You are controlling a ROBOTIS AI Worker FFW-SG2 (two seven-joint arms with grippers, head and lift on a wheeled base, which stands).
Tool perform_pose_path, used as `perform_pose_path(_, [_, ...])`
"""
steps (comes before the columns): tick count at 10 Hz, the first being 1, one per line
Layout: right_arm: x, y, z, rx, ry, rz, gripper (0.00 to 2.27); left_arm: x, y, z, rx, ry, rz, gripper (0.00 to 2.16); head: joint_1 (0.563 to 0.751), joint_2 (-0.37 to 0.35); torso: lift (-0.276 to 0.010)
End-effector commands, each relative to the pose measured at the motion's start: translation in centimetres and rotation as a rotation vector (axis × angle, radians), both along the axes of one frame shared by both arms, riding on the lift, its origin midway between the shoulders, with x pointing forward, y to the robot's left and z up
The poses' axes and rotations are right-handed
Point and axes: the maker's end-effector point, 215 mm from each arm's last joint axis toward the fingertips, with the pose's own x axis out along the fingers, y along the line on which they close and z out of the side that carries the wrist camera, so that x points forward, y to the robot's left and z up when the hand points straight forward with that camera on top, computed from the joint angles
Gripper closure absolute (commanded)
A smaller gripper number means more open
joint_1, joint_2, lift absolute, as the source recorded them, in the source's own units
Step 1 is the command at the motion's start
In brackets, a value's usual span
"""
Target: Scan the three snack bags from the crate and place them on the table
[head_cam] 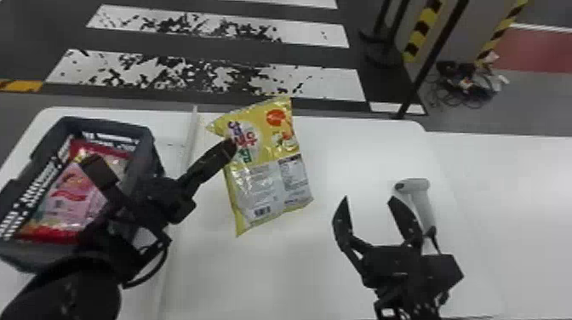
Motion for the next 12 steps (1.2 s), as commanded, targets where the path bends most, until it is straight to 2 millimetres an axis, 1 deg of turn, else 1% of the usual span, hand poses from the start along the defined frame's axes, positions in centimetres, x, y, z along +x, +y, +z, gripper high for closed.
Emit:
perform_pose_path(1, [0.0,0.0,0.2,0.003,-0.008,-0.003,0.08,0.3,-2.4,-2.0,-0.020,0.047,-0.061,2.14,0.695,-0.146,-0.062])
perform_pose_path(2, [-0.2,-0.1,0.3,0.003,-0.011,-0.005,0.08,0.3,-4.0,-3.2,-0.019,0.082,-0.111,2.14,0.695,-0.165,-0.062])
perform_pose_path(3, [-0.2,-0.1,0.3,0.004,-0.012,-0.005,0.08,0.3,-5.8,-4.6,0.004,0.107,-0.152,2.09,0.695,-0.187,-0.062])
perform_pose_path(4, [-0.3,-0.1,0.3,0.005,-0.011,-0.006,0.08,0.0,-7.6,-6.2,0.037,0.134,-0.188,1.81,0.695,-0.211,-0.062])
perform_pose_path(5, [-0.3,0.0,0.3,0.007,-0.011,-0.007,0.08,-0.2,-9.0,-7.8,0.111,0.158,-0.197,0.96,0.695,-0.222,-0.062])
perform_pose_path(6, [-0.4,0.0,0.2,0.007,-0.009,-0.007,0.08,-0.7,-10.2,-9.0,0.191,0.162,-0.219,0.23,0.695,-0.243,-0.062])
perform_pose_path(7, [-0.4,0.1,0.2,0.007,-0.009,-0.005,0.08,-0.7,-10.5,-9.5,0.219,0.167,-0.216,0.00,0.695,-0.262,-0.062])
perform_pose_path(9, [-0.4,0.2,0.2,0.008,-0.008,-0.004,0.08,-0.4,-10.3,-9.6,0.241,0.169,-0.188,0.02,0.695,-0.281,-0.062])
perform_pose_path(10, [-0.4,0.2,0.2,0.008,-0.008,-0.004,0.08,0.0,-9.6,-9.4,0.265,0.162,-0.150,0.02,0.695,-0.280,-0.062])
perform_pose_path(11, [-0.4,0.2,0.2,0.008,-0.008,-0.004,0.08,0.3,-8.9,-9.1,0.287,0.149,-0.125,0.01,0.695,-0.273,-0.062])
perform_pose_path(12, [-0.4,0.2,0.2,0.008,-0.008,-0.004,0.08,0.3,-8.4,-8.1,0.295,0.124,-0.094,0.00,0.695,-0.265,-0.062])
